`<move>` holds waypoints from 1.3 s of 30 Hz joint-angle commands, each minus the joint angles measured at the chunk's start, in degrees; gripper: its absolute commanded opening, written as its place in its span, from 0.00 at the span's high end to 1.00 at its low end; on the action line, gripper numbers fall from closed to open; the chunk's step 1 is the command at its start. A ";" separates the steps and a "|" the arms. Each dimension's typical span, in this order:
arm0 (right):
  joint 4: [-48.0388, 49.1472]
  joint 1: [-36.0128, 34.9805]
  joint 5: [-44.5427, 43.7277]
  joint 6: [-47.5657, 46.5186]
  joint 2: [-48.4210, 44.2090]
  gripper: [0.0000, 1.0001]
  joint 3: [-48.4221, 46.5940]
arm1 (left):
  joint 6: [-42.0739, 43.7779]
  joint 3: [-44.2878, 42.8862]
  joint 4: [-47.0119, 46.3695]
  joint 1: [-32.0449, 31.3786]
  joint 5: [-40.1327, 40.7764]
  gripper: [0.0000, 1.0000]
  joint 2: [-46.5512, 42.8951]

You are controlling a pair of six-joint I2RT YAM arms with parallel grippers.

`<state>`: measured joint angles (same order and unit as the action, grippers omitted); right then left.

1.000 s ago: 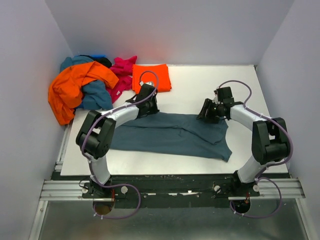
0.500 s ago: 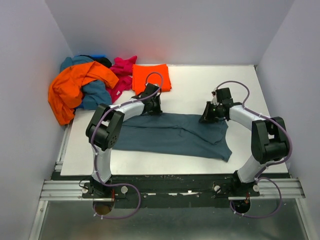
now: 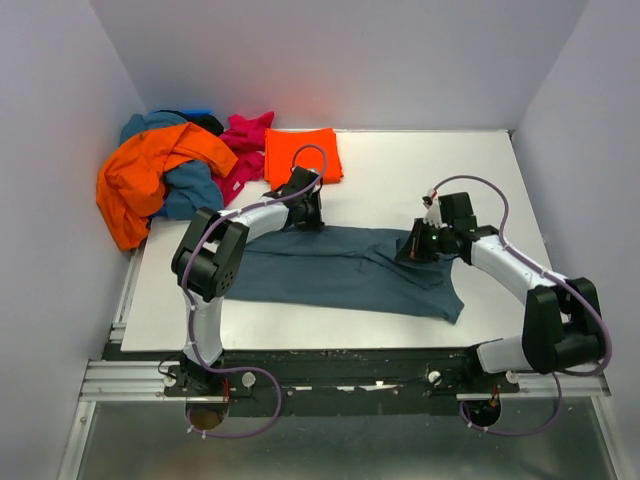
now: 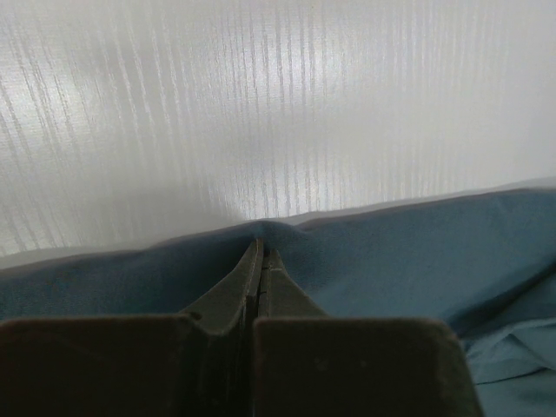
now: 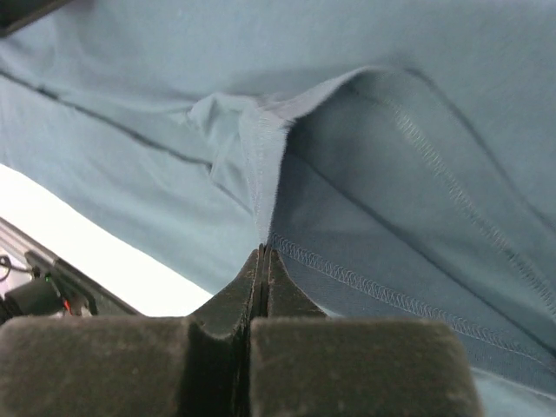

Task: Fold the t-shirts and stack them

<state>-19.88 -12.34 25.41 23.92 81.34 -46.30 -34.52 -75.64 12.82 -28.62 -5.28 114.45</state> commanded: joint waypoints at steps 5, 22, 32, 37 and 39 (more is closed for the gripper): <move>-2.45 -4.88 3.86 3.84 -7.86 0.98 6.48 | 1.65 -2.14 2.30 -1.00 -0.44 1.00 -0.46; -13.08 -12.98 -17.49 8.08 -19.74 0.40 -1.58 | 3.94 -7.51 5.37 -6.44 1.24 1.00 -3.01; -10.62 -10.25 -28.92 7.98 -13.68 0.41 -0.98 | 3.67 -8.30 4.59 -12.60 -1.66 1.00 -4.06; -12.29 -10.25 -33.49 5.79 -8.31 0.38 -2.83 | 5.08 -9.71 5.99 -12.77 -2.81 0.97 -2.13; -12.90 -10.25 -34.37 4.12 -5.86 0.38 -4.31 | 5.52 -9.44 5.73 -13.21 -2.72 0.96 -2.22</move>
<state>-30.22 -22.76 -3.20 31.48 72.36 -48.36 -30.76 -84.20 17.67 -41.69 -6.70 112.92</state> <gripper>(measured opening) 0.618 0.034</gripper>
